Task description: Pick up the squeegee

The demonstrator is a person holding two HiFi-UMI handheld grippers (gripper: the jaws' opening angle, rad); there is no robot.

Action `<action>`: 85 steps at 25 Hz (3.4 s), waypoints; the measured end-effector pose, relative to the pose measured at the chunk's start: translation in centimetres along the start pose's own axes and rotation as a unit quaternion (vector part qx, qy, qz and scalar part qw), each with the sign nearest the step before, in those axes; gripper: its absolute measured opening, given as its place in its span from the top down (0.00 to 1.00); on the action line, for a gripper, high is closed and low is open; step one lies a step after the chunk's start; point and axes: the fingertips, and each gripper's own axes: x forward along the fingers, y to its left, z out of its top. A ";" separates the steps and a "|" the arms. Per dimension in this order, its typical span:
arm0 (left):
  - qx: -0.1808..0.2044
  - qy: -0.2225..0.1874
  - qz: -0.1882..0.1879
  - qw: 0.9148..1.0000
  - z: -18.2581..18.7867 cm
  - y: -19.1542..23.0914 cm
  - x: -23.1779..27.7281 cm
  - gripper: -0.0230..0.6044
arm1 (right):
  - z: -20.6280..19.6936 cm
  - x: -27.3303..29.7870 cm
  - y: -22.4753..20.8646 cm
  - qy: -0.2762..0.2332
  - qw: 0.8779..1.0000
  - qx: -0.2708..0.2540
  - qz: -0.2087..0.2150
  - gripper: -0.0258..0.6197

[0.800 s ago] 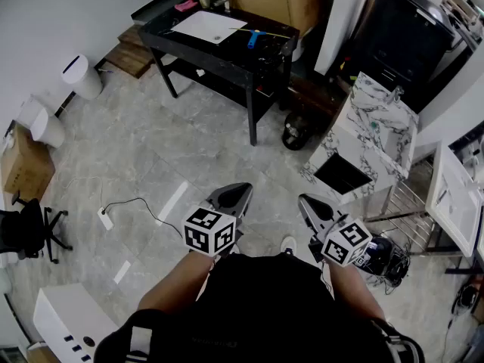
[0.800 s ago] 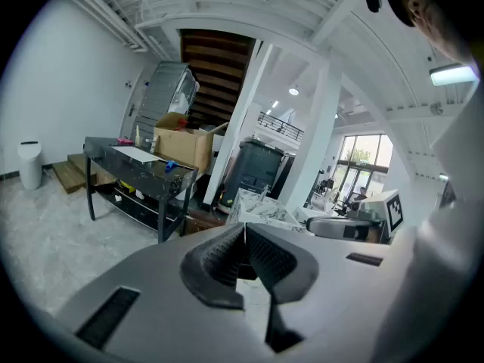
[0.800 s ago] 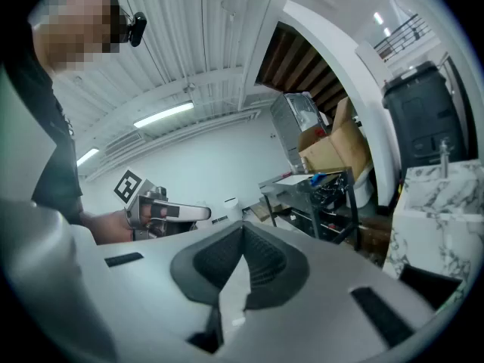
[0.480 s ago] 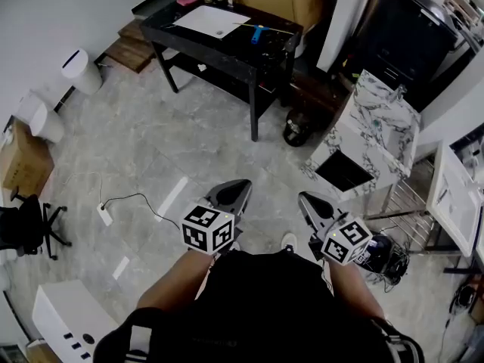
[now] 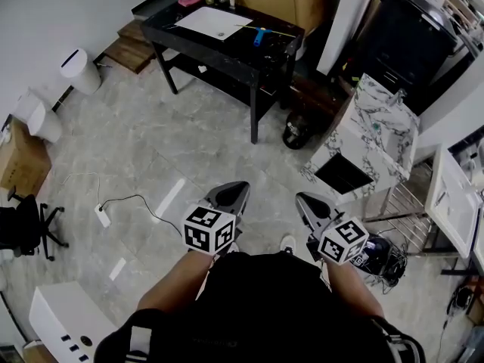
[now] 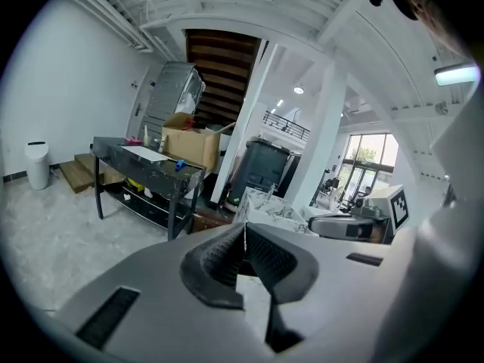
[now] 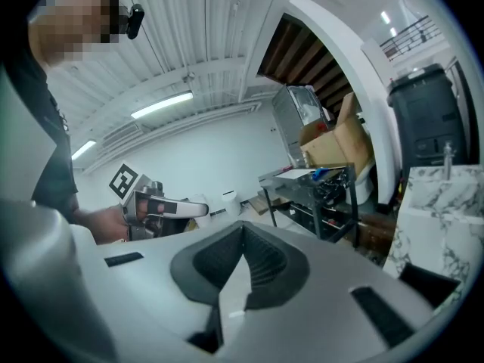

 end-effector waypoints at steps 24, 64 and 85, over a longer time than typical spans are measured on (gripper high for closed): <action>0.005 -0.013 -0.011 1.000 0.8 7.2 -5.4 0.93 | -0.9 6.9 6.1 0.006 1.000 -0.009 -0.010 0.95; -0.022 0.005 0.031 0.999 6.4 19.1 1.2 0.93 | 5.2 21.2 -2.1 -0.001 0.999 0.046 0.006 0.95; 0.000 0.006 0.052 0.999 13.3 21.5 14.2 0.93 | 10.7 25.7 -15.4 -0.009 0.998 0.057 0.017 0.95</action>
